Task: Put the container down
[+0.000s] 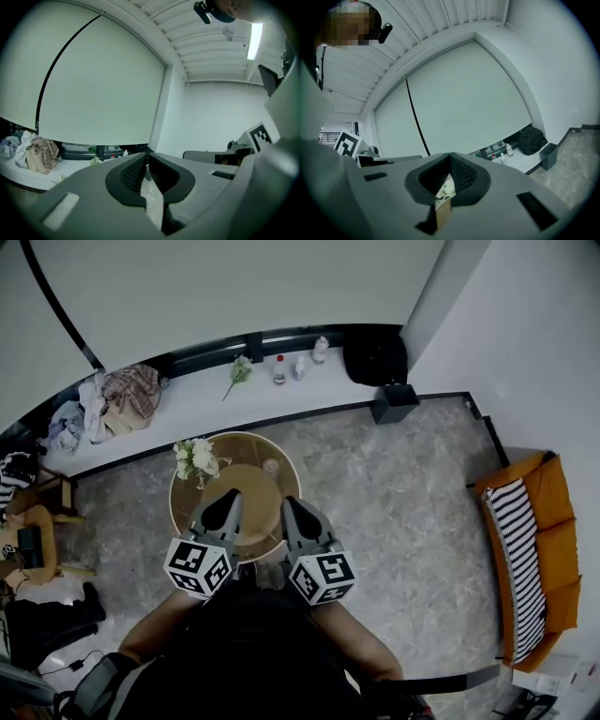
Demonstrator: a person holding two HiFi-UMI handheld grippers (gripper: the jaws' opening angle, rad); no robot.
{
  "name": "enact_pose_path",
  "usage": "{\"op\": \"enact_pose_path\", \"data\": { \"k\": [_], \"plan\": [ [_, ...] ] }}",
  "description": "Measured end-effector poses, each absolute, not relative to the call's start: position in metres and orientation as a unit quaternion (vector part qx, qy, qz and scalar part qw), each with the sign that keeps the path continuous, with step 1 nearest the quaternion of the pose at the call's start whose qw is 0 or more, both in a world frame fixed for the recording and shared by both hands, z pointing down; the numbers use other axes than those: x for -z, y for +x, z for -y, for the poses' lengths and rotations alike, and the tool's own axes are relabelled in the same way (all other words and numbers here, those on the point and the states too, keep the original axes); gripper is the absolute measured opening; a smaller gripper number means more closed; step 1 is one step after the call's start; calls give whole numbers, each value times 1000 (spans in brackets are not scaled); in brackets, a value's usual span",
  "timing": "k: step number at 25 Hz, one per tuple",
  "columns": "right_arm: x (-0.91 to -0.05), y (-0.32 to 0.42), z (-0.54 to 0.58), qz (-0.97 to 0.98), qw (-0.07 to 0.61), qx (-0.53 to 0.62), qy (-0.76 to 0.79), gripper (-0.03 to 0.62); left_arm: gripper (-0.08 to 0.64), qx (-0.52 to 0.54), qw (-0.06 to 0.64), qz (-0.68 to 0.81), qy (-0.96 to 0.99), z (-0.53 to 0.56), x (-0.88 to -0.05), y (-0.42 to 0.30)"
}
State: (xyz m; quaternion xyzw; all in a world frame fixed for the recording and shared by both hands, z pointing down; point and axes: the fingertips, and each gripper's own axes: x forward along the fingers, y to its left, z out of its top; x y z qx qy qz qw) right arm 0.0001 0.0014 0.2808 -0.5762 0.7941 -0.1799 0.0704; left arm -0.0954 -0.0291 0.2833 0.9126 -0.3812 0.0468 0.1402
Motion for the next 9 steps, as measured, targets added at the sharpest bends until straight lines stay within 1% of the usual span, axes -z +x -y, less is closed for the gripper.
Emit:
{"op": "enact_pose_path", "data": {
  "k": [9],
  "plan": [
    [-283,-5,17,-793,69,183,-576,6,6,-51,138,369,918,47,-284,-93]
  ]
}}
